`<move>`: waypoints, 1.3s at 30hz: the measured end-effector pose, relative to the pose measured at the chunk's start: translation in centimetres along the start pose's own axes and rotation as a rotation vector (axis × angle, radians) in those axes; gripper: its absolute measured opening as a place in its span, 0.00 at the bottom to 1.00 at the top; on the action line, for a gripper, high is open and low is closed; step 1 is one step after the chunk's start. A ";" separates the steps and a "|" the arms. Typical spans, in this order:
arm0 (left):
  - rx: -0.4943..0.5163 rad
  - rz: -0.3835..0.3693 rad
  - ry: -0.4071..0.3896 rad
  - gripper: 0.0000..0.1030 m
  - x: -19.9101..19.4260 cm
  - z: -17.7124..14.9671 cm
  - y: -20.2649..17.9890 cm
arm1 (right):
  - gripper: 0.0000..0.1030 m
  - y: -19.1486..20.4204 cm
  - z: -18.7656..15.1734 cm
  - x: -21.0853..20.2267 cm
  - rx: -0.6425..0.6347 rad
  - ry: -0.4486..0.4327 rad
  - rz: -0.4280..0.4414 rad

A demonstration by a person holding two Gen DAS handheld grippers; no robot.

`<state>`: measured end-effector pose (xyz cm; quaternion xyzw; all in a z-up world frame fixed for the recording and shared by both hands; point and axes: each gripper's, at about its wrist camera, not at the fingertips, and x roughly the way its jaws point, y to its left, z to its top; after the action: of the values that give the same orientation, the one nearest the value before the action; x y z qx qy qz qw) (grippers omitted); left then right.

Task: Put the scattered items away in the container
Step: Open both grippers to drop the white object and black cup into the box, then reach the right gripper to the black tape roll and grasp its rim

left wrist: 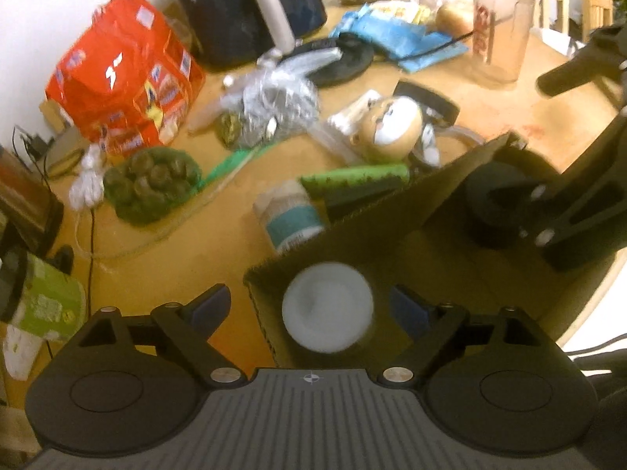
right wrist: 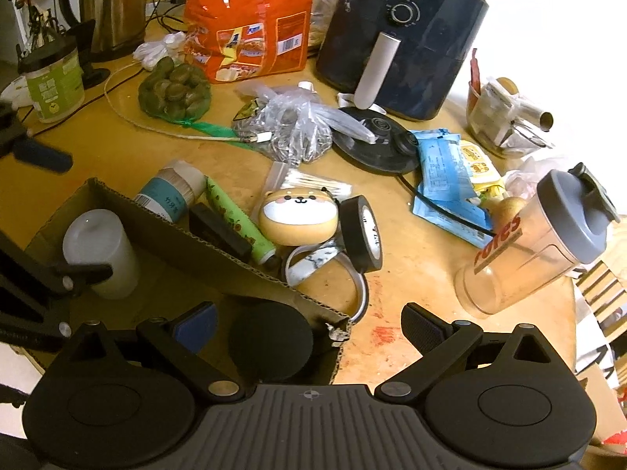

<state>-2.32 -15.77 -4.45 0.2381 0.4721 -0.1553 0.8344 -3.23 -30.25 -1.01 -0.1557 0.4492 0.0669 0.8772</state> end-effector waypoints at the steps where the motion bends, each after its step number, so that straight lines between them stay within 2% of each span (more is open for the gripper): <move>1: -0.006 0.001 0.016 0.87 0.5 0.0 0.1 | 0.97 -0.1 0.0 0.0 0.004 0.001 -0.003; 4: -0.043 -0.015 0.057 0.87 1.6 -0.2 0.7 | 0.97 -0.3 -0.2 0.0 0.012 0.007 -0.008; 9: -0.105 -0.050 0.050 0.88 1.8 -0.4 1.7 | 0.97 -0.4 -0.5 -0.2 0.009 0.011 -0.020; 14: -0.103 -0.036 0.033 0.88 1.9 0.0 1.7 | 0.97 -0.8 -0.7 -0.1 0.015 0.020 -0.032; 20: -0.112 -0.045 0.049 0.88 2.1 0.4 1.9 | 0.97 -1.0 -0.7 -0.1 0.017 0.022 -0.044; 28: -0.152 -0.071 -0.013 0.87 -0.1 0.7 2.6 | 0.97 -1.2 -0.7 -0.1 0.016 0.017 -0.044; 39: -0.257 -0.117 -0.047 0.87 -2.2 1.4 4.0 | 0.95 -2.4 -0.1 0.3 0.081 0.007 0.002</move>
<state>-0.47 -13.11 -0.92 0.0977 0.4816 -0.1474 0.8584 -2.46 -32.57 -0.78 -0.1199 0.4546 0.0488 0.8812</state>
